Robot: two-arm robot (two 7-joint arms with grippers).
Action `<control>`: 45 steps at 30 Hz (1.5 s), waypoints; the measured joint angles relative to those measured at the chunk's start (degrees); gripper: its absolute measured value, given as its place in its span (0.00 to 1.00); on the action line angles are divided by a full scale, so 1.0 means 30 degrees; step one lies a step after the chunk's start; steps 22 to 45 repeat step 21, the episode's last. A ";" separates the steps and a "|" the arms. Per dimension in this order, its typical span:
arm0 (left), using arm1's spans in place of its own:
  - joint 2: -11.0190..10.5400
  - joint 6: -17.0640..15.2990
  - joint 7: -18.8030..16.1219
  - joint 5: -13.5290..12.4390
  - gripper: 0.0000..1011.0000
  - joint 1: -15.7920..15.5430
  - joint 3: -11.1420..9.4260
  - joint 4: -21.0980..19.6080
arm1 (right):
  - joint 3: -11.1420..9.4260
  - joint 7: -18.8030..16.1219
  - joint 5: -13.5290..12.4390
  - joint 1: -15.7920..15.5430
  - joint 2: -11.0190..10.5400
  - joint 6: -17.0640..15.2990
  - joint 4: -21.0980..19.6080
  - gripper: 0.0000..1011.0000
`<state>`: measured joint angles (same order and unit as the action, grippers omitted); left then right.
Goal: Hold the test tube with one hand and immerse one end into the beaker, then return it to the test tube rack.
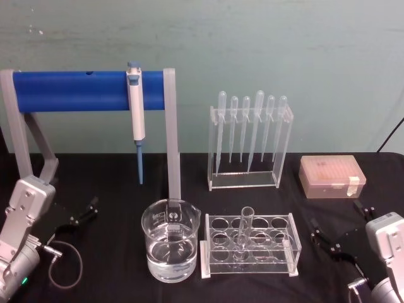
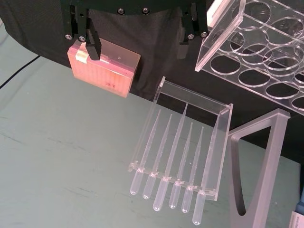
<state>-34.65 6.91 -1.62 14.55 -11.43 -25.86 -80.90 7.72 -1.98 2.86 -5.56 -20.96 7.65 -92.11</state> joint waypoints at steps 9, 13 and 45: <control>0.0001 0.0000 0.0000 0.0000 0.99 0.0000 -0.0001 0.0000 | 0.0027 0.0004 0.0000 0.0000 -0.0024 -0.0010 -0.0001 0.99; 0.0001 0.0001 0.0000 0.0000 0.99 -0.0001 0.0000 0.0000 | 0.0037 0.0005 -0.0003 0.0000 -0.0031 -0.0024 -0.0004 0.99; 0.0001 0.0000 0.0000 0.0001 0.99 0.0000 -0.0001 0.0000 | 0.0053 0.0006 -0.0014 0.0001 -0.0043 -0.0035 -0.0014 0.99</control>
